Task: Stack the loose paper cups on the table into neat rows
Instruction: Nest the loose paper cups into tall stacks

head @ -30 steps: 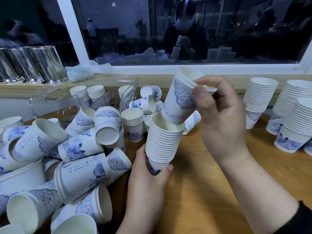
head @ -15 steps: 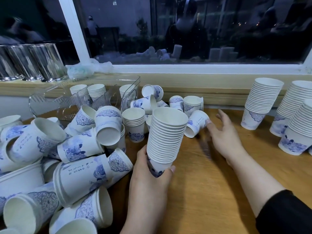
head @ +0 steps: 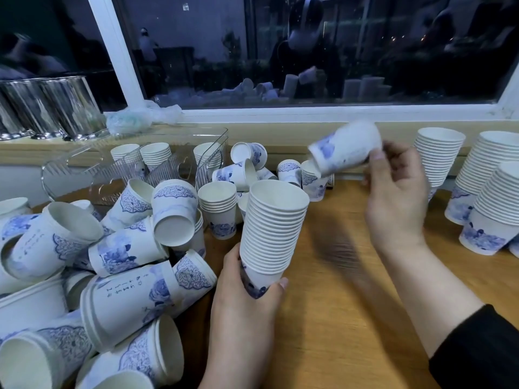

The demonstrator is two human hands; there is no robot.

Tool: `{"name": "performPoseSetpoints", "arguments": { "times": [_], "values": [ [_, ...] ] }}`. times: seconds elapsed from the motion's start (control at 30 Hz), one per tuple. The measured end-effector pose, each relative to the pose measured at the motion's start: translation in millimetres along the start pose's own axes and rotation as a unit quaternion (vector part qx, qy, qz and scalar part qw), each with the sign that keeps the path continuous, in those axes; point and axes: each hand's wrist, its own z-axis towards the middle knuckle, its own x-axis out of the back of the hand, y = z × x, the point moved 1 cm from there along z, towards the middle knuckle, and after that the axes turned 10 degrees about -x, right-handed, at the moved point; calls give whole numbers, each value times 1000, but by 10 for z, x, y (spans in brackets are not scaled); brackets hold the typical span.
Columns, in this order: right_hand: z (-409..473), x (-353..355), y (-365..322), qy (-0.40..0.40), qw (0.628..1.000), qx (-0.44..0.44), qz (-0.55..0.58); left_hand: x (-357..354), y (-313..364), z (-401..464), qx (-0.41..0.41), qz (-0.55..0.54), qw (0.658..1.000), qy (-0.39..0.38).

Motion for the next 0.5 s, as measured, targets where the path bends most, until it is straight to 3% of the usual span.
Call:
{"name": "performPoseSetpoints", "arguments": {
  "times": [0.17, 0.3, 0.37, 0.43, 0.5],
  "values": [
    [-149, -148, -725, -94, 981, 169, -27, -7, -51, 16, -9, -1, 1000, 8],
    [-268, -248, -723, -228, 931, 244, -145, -9, -86, 26, -5, -13, 1000, 12],
    [-273, -269, -615, -295, 911, 239, -161, -6, -95, 34, -5, -13, 1000, 18],
    [-249, -263, -431, -263, 937, 183, -141, -9, -106, 40, -3, -15, 1000, 20],
    [-200, -209, -88, -178, 965, 126, -144, -7, -107, 36, 0, -15, 1000, 20]
  ]
}}
